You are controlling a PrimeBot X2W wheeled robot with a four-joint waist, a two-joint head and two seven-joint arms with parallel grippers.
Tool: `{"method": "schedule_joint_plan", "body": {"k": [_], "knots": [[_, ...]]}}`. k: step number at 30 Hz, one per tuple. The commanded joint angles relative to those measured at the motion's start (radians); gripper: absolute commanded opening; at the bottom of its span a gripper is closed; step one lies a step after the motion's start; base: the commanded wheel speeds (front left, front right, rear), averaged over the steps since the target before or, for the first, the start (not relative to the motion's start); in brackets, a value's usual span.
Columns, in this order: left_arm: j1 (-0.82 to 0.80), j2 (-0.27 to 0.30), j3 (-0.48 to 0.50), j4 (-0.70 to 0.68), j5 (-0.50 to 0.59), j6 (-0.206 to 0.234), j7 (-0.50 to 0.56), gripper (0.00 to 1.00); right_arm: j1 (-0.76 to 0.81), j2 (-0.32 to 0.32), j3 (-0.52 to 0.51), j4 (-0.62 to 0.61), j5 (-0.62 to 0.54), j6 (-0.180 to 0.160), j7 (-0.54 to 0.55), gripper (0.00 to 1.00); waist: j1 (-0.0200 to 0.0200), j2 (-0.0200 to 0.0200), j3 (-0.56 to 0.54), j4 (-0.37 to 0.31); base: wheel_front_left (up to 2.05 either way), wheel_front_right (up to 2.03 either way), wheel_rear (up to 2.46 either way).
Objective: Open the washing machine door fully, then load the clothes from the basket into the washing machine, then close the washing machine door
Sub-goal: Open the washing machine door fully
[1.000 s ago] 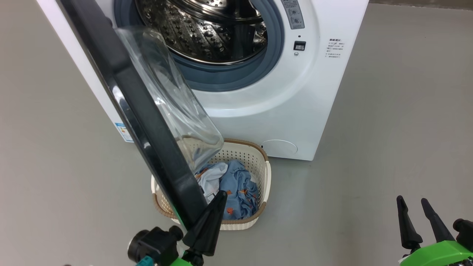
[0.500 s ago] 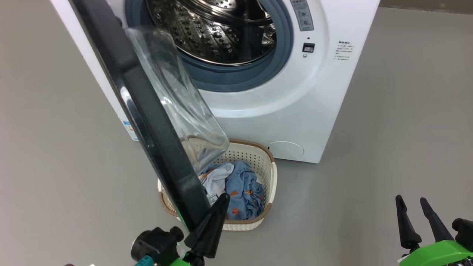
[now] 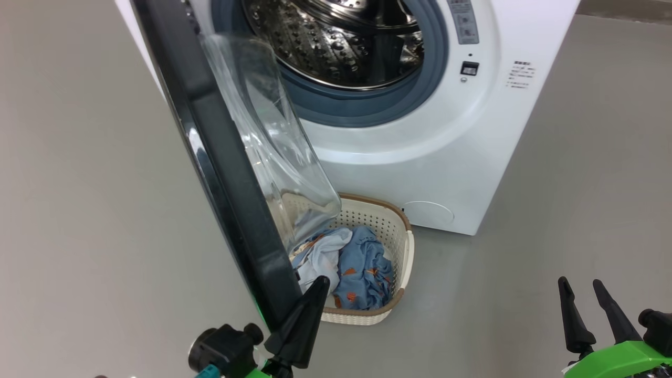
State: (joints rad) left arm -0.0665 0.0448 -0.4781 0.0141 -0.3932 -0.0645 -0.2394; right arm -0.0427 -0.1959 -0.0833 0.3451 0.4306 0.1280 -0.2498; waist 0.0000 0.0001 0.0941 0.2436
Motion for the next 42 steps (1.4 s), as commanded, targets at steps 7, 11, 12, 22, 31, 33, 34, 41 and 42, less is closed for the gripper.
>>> {"method": "schedule_joint_plan", "body": {"k": [7,11,12,22,31,33,34,41,42], "knots": [[-0.026,0.019,0.050,-0.035,0.001,0.031,-0.013,0.00,-0.025,-0.025,0.028,-0.026,-0.012,0.003,-0.012,1.00,0.0000,-0.0001,0.009,0.039,0.00,0.00,0.00],[-0.021,0.023,0.048,-0.049,0.006,0.042,-0.010,0.00,-0.027,-0.025,0.032,-0.026,-0.012,0.003,-0.012,1.00,0.0000,-0.0001,0.012,0.059,0.00,0.00,0.00],[-0.020,0.024,0.048,-0.054,0.007,0.044,-0.010,0.00,-0.027,-0.026,0.033,-0.025,-0.012,0.003,-0.012,1.00,0.0000,-0.0001,0.012,0.064,0.00,0.00,0.00],[-0.009,0.032,0.049,-0.098,0.015,0.075,0.004,0.00,-0.035,-0.030,0.038,-0.025,-0.010,0.003,-0.012,1.00,0.0000,-0.0001,0.025,0.117,0.00,0.00,0.00],[0.002,0.044,0.069,-0.118,0.014,0.106,0.014,0.00,-0.042,-0.031,0.048,-0.023,-0.009,0.003,-0.012,1.00,0.0000,-0.0001,0.028,0.144,0.00,0.00,0.00],[0.004,0.048,0.074,-0.123,0.014,0.112,0.017,0.00,-0.041,-0.030,0.049,-0.023,-0.010,0.003,-0.012,1.00,0.0000,-0.0001,0.028,0.148,0.00,0.00,0.00],[0.005,0.050,0.078,-0.126,0.014,0.117,0.019,0.00,-0.041,-0.030,0.050,-0.023,-0.010,0.003,-0.012,1.00,0.0000,-0.0001,0.029,0.151,0.00,0.00,0.00],[0.014,0.066,0.106,-0.146,0.014,0.150,0.032,0.00,-0.042,-0.028,0.054,-0.023,-0.010,0.003,-0.012,1.00,0.0000,-0.0001,0.031,0.162,0.00,0.00,0.00],[0.015,0.069,0.111,-0.148,0.014,0.156,0.034,0.00,-0.042,-0.028,0.055,-0.023,-0.009,0.003,-0.012,1.00,0.0000,-0.0001,0.031,0.163,0.00,0.00,0.00]]}}
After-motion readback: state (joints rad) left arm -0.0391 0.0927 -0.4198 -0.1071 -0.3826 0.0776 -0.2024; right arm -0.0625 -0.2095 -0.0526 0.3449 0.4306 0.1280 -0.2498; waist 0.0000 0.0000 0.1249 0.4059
